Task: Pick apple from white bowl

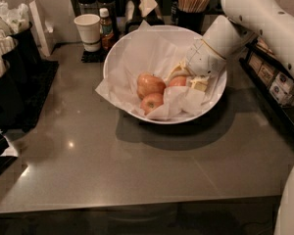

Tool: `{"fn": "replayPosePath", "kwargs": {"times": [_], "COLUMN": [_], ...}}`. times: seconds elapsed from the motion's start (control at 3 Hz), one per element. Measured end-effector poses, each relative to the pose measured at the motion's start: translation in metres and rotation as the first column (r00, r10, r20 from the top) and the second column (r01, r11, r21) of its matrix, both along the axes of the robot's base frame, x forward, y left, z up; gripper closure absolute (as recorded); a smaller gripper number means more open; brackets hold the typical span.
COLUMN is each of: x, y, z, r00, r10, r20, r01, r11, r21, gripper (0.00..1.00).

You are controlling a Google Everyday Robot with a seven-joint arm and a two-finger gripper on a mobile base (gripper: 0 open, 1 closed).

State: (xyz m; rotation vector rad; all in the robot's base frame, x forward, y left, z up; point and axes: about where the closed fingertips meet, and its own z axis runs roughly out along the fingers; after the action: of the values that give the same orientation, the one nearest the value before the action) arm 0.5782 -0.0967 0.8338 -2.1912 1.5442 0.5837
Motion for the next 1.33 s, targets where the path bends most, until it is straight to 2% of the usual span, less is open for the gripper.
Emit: {"fn": "replayPosePath", "kwargs": {"times": [0.33, 0.67, 1.0, 1.33], "x": [0.0, -0.008, -0.024, -0.056], "y": [-0.01, -0.016, -0.021, -0.03], "z": [0.019, 0.054, 0.086, 0.11], "r00": [0.9916, 0.9722, 0.9547, 0.9196], "r10": [-0.13, -0.234, -0.297, -0.392], "r20": [-0.007, 0.008, 0.003, -0.032], "r01": [0.13, 0.228, 0.279, 0.369], "r11": [0.99, 0.953, 0.899, 0.833], "r21": [0.061, 0.198, 0.338, 0.413], "gripper": [1.0, 1.0, 1.0, 1.0]}}
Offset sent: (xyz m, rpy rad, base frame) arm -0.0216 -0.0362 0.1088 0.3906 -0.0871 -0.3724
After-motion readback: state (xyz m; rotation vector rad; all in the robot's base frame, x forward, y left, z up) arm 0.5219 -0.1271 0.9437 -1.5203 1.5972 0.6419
